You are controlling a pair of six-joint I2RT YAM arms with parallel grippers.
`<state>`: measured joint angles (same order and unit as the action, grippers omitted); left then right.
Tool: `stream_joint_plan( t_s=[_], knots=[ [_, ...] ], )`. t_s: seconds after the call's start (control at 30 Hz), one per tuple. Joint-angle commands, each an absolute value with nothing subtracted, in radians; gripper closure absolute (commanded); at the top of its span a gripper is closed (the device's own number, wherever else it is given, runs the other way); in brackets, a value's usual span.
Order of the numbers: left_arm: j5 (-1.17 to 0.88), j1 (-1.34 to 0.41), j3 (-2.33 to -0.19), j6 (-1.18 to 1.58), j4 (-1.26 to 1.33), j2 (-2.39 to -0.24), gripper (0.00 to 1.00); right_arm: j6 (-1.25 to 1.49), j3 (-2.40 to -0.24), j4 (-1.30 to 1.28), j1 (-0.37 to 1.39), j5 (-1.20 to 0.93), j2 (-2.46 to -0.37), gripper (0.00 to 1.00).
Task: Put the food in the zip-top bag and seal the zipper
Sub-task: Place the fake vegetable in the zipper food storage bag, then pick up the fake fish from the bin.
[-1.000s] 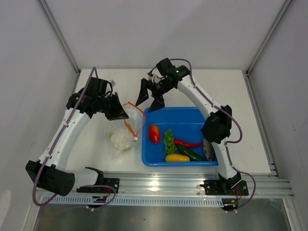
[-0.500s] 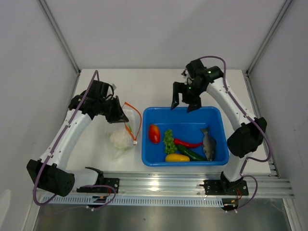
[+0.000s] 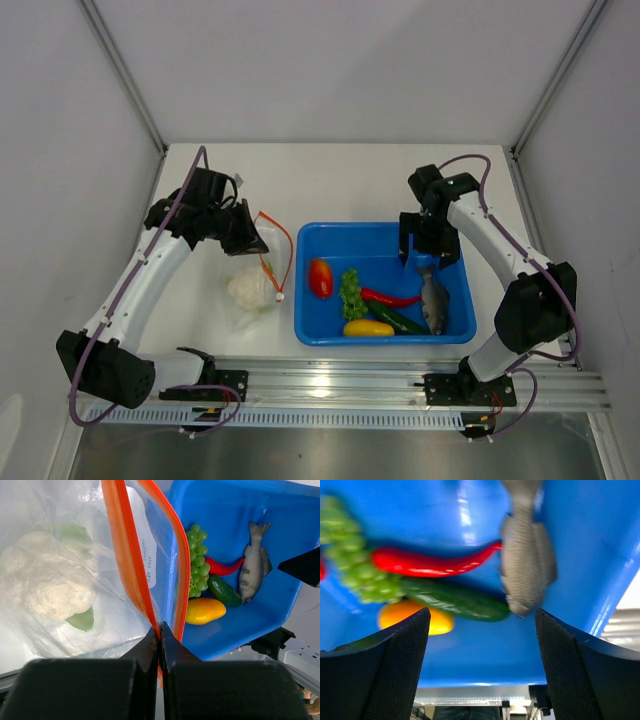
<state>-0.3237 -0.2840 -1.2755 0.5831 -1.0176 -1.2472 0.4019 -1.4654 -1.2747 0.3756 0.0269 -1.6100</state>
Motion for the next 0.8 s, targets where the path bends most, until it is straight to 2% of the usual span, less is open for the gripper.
stream_joint_plan(
  t_s=[0.0, 0.43, 0.77],
  knots=[
    [-0.342, -0.284, -1.272, 0.555, -0.999, -1.247, 0.99, 0.446, -1.388, -1.272, 0.373, 0.133, -1.554, 0.15],
    [-0.336, -0.284, -1.244, 0.542, -1.019, -1.252, 1.00, 0.515, -1.099, -1.149, 0.385, 0.229, -1.528, 0.16],
    [-0.356, -0.284, -1.221, 0.537, -1.011, -1.243, 1.00, 0.535, -1.034, -1.028, 0.439, 0.273, -1.615, 0.18]
  ],
)
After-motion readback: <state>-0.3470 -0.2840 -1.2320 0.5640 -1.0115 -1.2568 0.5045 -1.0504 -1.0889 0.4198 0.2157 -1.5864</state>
